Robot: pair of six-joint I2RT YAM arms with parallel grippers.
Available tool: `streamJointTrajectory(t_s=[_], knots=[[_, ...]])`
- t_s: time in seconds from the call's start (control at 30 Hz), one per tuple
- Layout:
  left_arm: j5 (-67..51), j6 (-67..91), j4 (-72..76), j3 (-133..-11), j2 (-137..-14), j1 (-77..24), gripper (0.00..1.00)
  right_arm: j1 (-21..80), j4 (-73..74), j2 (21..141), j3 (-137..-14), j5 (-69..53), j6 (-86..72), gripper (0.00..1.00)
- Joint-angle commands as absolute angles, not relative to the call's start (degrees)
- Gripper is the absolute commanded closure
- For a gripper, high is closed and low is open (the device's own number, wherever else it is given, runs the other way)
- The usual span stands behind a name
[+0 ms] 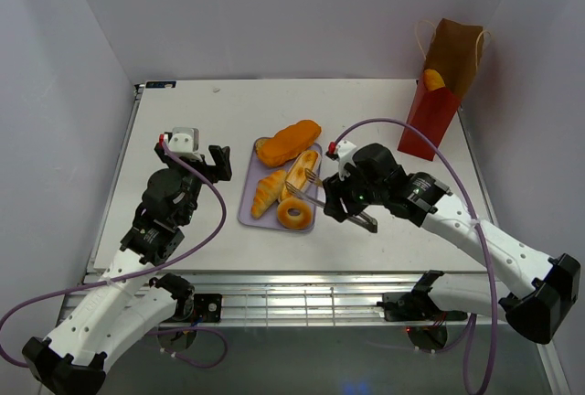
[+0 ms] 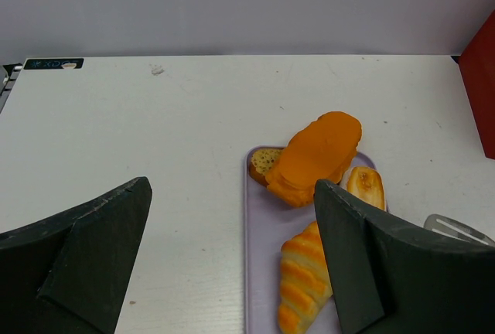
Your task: Place the fake bread into the paper bag
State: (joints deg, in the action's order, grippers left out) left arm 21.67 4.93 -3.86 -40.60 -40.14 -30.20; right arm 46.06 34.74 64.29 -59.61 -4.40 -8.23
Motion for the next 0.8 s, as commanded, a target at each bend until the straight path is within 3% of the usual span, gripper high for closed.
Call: streamJointTrajectory(t_s=[0.0, 0.77], knots=[[21.88, 4.57, -3.25, -40.43, -39.73, -30.50, 0.03, 47.37, 39.28, 61.88, -58.80, -3.25, -6.51, 0.39], [21.97, 4.48, -3.25, -40.34, -39.99, -30.50, 0.03, 49.66, 34.19, 62.14, -51.50, -3.08, -10.11, 0.42]])
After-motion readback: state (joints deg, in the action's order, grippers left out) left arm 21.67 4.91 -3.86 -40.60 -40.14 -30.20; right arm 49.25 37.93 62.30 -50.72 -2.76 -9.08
